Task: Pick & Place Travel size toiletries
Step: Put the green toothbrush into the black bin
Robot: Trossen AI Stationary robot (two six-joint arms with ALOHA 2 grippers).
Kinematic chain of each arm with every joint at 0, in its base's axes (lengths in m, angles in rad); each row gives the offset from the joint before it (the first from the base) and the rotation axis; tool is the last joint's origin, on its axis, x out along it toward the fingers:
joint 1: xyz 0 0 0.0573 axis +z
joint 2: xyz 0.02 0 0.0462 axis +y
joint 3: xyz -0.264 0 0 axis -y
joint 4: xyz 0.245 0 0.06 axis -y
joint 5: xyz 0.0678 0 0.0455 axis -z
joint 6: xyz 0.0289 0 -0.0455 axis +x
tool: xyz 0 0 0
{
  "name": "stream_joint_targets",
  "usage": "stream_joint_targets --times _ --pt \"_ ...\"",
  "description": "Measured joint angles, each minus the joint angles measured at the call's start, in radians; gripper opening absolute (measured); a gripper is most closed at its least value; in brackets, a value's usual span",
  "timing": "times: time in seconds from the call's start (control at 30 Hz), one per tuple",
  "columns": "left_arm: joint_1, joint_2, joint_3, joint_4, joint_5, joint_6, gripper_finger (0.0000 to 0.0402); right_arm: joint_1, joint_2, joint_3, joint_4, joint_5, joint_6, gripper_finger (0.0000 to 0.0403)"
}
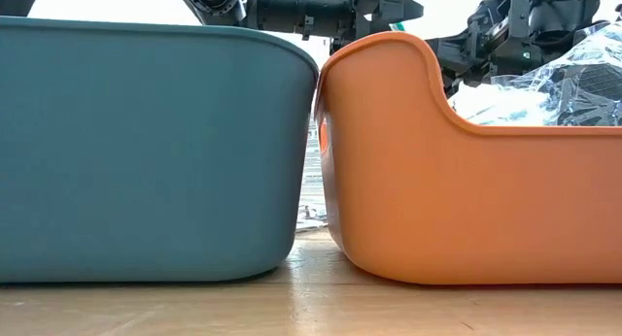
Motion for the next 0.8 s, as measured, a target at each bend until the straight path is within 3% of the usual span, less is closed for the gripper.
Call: stream_joint_targets --times 0.23,0.37,0.63,0.8 --pt "0.0 -0.009 0.0 -0.017 -0.004 0.038 0.0276 0.0 0.0 0.0 -0.005 -0.001 -0.001 0.0017" --pt "0.0 -0.012 0.0 -0.012 -0.004 0.048 0.0209 0.0 0.0 0.0 -0.005 -0.001 -0.001 0.0017" --pt "0.0 -0.012 0.0 -0.032 0.024 0.045 0.0022 0.0 0.0 -0.001 -0.011 -0.007 -0.012 0.0017" --pt "-0.001 -0.013 0.0 -0.044 0.005 0.027 0.0023 0.0 -0.001 -0.002 -0.031 -0.003 -0.013 0.0027"
